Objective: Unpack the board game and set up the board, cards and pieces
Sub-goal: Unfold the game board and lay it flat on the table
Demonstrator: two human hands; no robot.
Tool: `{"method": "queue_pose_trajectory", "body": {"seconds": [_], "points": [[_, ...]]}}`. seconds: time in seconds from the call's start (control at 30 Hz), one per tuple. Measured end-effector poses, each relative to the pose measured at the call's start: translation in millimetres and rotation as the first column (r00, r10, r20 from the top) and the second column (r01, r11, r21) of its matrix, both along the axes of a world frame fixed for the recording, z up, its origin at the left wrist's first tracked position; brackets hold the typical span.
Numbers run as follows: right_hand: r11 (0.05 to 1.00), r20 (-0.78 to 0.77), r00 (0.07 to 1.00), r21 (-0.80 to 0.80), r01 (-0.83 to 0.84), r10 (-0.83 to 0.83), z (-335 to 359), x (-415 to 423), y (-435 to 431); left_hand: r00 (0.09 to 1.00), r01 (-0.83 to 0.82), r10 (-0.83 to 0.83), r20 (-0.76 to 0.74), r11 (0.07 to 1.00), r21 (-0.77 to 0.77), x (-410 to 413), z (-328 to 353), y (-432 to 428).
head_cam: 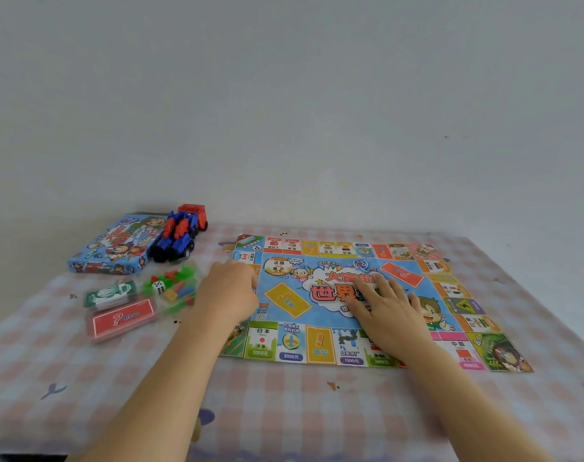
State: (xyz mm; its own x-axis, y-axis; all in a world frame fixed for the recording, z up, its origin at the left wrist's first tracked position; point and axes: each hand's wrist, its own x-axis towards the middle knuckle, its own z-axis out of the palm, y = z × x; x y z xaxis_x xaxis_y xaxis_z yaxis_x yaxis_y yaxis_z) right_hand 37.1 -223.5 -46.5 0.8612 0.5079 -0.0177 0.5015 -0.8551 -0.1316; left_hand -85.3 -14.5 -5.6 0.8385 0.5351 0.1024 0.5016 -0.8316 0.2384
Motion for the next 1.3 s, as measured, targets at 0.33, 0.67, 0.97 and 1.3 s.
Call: {"method": "queue_pose_trajectory", "body": {"seconds": [0.33,0.67,0.97,1.3], "points": [[1.0,-0.001,1.0,0.018,0.004,-0.004,-1,4,0,0.985,0.16,-0.142,-0.102,0.967,0.2,27,-8,-8],[1.0,0.0,1.0,-0.009,-0.004,0.004,-2,2,3,0.945,0.307,-0.298,-0.134,0.95,0.055,42,-42,-9],[1.0,-0.001,1.0,-0.004,-0.002,0.002,-3,0,11,0.945,0.29,-0.277,-0.176,0.955,0.055,49,-47,-9],[1.0,-0.005,1.0,-0.007,-0.002,0.001,-3,-1,10,0.949,0.279,-0.266,-0.17,0.959,0.055,47,-48,-12]]}}
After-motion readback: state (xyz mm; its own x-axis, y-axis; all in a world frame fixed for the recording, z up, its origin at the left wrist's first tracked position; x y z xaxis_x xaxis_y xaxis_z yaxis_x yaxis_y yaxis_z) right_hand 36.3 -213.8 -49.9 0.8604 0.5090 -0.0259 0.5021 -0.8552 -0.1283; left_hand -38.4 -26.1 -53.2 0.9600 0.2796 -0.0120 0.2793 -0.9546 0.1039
